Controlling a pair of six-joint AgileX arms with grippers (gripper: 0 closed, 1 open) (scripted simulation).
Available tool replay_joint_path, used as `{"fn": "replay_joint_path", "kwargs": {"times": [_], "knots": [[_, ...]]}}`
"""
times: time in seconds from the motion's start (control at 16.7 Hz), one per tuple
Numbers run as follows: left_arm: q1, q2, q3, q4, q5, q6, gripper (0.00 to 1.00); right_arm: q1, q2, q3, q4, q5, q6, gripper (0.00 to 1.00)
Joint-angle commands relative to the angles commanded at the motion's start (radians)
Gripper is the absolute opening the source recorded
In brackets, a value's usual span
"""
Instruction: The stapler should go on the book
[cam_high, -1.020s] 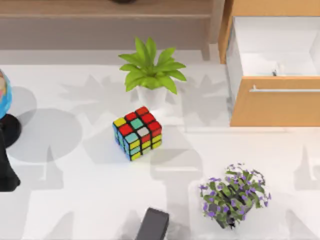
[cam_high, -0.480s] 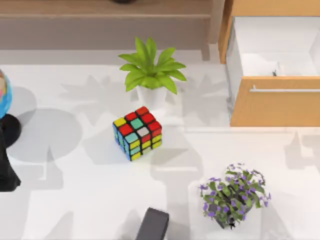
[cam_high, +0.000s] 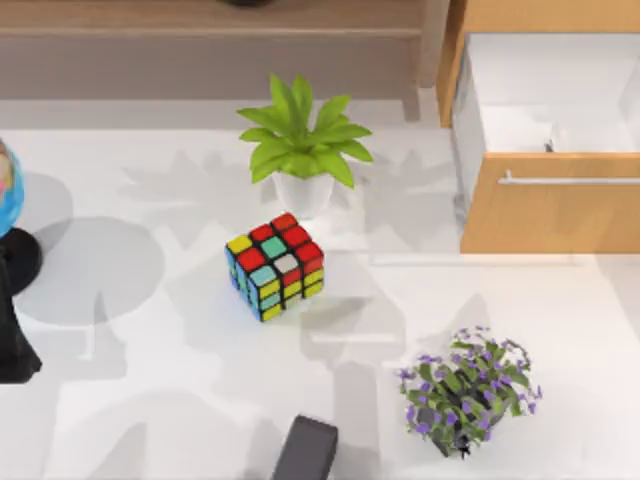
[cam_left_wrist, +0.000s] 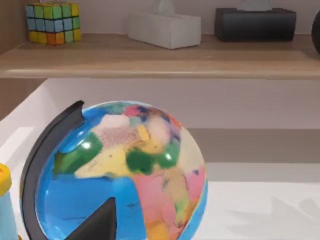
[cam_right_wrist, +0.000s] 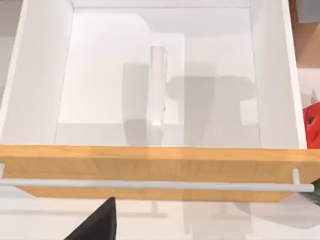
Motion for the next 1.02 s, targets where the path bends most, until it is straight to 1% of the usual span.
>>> {"fn": "replay_joint_path", "kwargs": {"times": [0.36, 0.6, 0.84, 1.02], "knots": [[0.0, 0.0, 0.0, 0.0, 0.0, 0.0, 1.0, 0.032, 0.579, 0.533, -0.306, 0.005, 0.036, 1.0], [0.0, 0.0, 0.0, 0.0, 0.0, 0.0, 1.0, 0.05, 0.896, 0.831, -0.472, 0.007, 0.057, 1.0], [0.0, 0.0, 0.0, 0.0, 0.0, 0.0, 1.0, 0.059, 1.112, 1.045, -0.583, 0.007, 0.072, 1.0], [0.0, 0.0, 0.0, 0.0, 0.0, 0.0, 1.0, 0.059, 1.185, 1.125, -0.619, 0.007, 0.078, 1.0]]}}
